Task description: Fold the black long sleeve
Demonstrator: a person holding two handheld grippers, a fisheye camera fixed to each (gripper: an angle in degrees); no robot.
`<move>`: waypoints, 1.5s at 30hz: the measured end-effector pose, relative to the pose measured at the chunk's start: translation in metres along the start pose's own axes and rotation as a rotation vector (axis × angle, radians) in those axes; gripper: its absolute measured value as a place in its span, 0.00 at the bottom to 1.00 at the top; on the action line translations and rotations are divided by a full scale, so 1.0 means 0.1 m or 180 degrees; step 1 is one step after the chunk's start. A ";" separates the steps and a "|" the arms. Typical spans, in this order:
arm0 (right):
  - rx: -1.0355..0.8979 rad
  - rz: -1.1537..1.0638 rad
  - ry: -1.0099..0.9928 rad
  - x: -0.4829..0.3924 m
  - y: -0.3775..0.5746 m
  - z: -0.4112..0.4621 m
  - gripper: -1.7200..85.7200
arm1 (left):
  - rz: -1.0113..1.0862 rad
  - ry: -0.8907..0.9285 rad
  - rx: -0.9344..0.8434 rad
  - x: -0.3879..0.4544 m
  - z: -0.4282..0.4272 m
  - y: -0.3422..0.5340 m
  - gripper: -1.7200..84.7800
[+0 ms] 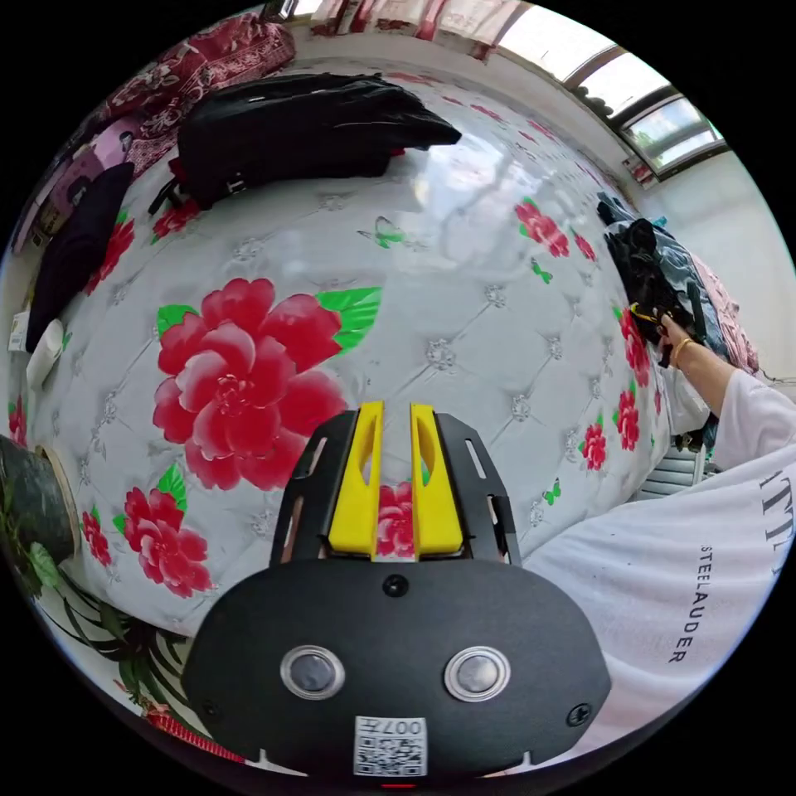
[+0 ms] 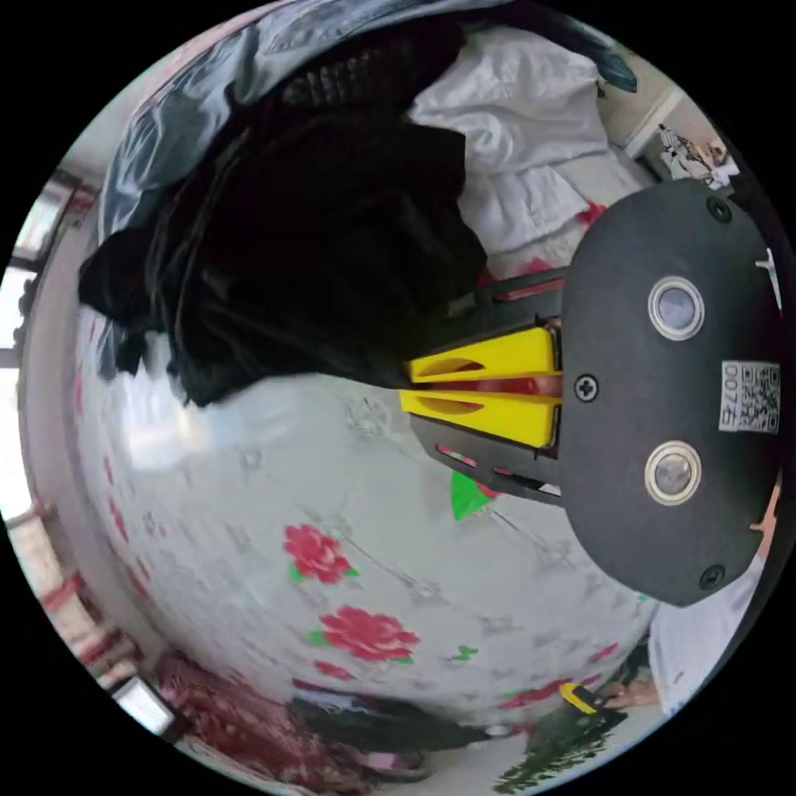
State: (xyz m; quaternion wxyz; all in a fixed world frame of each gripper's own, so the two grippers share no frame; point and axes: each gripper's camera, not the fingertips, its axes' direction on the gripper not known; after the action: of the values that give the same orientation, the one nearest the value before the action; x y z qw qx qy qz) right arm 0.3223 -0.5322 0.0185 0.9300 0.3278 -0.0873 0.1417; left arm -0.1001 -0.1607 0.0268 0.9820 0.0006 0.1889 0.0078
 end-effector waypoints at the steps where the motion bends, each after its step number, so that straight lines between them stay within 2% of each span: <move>1: 0.0116 -0.0040 -0.0056 -0.16 0.14 -0.02 0.02 | 0.0045 -0.0001 -0.0002 0.06 0.01 0.02 0.09; 2: 0.0066 -0.0192 -0.0319 -0.36 0.29 0.01 0.02 | 0.0090 0.0024 -0.0010 0.12 0.03 0.05 0.09; 6: 0.0109 -0.0837 -0.0417 -1.19 0.98 0.03 0.02 | 0.0150 0.0153 -0.0090 0.22 0.11 0.13 0.08; 12: -0.0646 -0.2064 -0.1755 -2.91 2.33 -0.05 0.02 | 0.0507 0.0394 -0.0008 0.39 0.10 0.29 0.10; 15: -0.1134 -0.2974 -0.2625 -3.92 2.98 -0.23 0.02 | 0.0658 0.0523 0.0021 0.42 0.02 0.38 0.12; 16: -0.1387 -0.3509 -0.2889 -4.23 3.21 -0.33 0.02 | 0.0682 0.0550 0.0050 0.39 -0.02 0.44 0.12; 17: -0.1578 -0.3961 -0.2771 -4.45 3.43 -0.42 0.02 | 0.0680 0.0518 0.0052 0.35 -0.06 0.49 0.12; 19: -0.1460 -0.4172 -0.2369 -4.59 3.60 -0.54 0.03 | 0.0657 0.0368 0.0008 0.24 -0.10 0.59 0.12; 21: -0.1197 -0.4047 -0.2195 -4.57 3.59 -0.65 0.04 | 0.0609 0.0220 0.0039 0.10 -0.15 0.73 0.12; 26: -0.0262 -0.2638 -0.1596 -4.02 3.27 -0.96 0.07 | 0.0235 0.0249 0.0348 -0.34 -0.47 1.14 0.12; 28: -0.0138 -0.2468 -0.1401 -3.94 3.31 -1.05 0.08 | 0.0216 0.0331 0.0445 -0.40 -0.55 1.24 0.12; 33: -0.0596 -0.2696 -0.1073 -4.28 3.56 -0.92 0.10 | 0.0648 0.0595 0.0230 -0.18 -0.31 1.22 0.15; 34: -0.0708 -0.2801 -0.0898 -4.42 3.64 -0.83 0.09 | 0.0762 0.0494 0.0062 -0.06 -0.14 1.19 0.15; 35: -0.0372 -0.2805 -0.0537 -4.48 3.71 -0.90 0.08 | 0.0780 0.0259 -0.0140 0.03 0.07 1.15 0.14; 36: -0.0228 -0.2834 -0.0386 -4.51 3.75 -0.93 0.07 | 0.0773 0.0129 -0.0116 0.06 0.11 1.15 0.13; 37: -0.0333 -0.2905 -0.0289 -4.57 3.76 -0.97 0.06 | 0.0861 0.0012 0.0059 0.11 0.07 1.15 0.09; 39: -0.0515 -0.2810 -0.0382 -4.57 3.67 -1.18 0.04 | 0.0874 0.0019 -0.0015 0.13 0.03 1.10 0.06; 41: -0.0001 -0.2541 -0.0783 -4.36 3.60 -1.82 0.03 | 0.0914 0.0162 0.0446 0.04 -0.32 1.20 0.04; 45: 0.0872 -0.2125 -0.0928 -3.90 3.61 -2.93 0.03 | 0.0757 0.0345 0.1136 -0.23 -1.05 1.42 0.02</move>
State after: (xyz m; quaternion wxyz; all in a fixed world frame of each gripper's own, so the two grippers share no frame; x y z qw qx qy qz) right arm -0.1419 -0.1582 -0.0955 0.8504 0.4760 -0.0873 -0.2065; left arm -0.1627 -0.0198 -0.0615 0.9469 0.1962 0.2384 0.0900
